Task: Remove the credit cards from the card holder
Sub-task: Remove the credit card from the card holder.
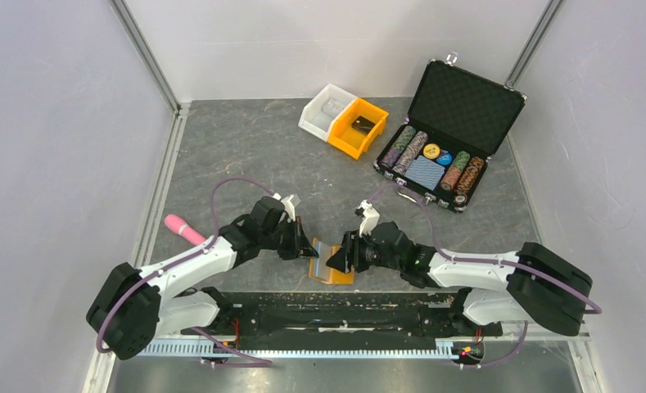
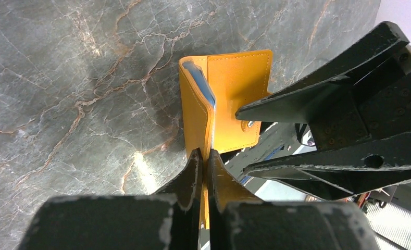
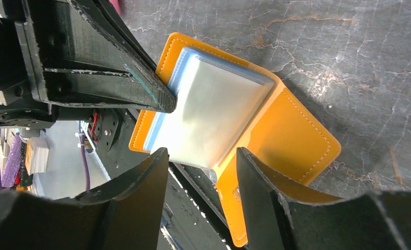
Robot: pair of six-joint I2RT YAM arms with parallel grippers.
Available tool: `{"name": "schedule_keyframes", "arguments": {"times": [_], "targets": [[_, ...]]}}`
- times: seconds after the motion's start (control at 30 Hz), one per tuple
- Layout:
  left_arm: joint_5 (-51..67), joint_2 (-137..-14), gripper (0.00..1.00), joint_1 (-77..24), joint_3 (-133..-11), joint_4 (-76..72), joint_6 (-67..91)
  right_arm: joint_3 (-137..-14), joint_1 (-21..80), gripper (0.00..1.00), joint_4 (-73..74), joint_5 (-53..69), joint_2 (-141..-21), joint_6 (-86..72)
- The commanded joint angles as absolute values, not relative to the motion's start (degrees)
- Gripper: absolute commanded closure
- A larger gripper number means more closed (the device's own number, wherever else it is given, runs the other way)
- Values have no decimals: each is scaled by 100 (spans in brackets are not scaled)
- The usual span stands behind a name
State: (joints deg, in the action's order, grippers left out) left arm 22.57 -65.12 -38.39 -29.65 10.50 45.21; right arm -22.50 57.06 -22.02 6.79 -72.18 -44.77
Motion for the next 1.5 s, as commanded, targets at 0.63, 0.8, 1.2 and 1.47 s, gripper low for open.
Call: {"name": "schedule_keyframes", "arguments": {"times": [0.63, 0.8, 1.2, 1.47], "targets": [[2112, -6321, 98, -3878, -2982, 991, 4549, -2203, 5713, 47, -2592, 444, -7583, -4420], [2062, -6350, 98, -3876, -2962, 1028, 4518, -2242, 5713, 53, -1999, 118, -7478, -4265], [2001, -6323, 98, -3877, -2975, 1177, 4482, -2679, 5713, 50, -280, -909, -6558, -3780], [1934, -6362, 98, -3876, -2922, 1178, 4481, -2524, 5713, 64, -1321, -26, -6086, -3881]]}}
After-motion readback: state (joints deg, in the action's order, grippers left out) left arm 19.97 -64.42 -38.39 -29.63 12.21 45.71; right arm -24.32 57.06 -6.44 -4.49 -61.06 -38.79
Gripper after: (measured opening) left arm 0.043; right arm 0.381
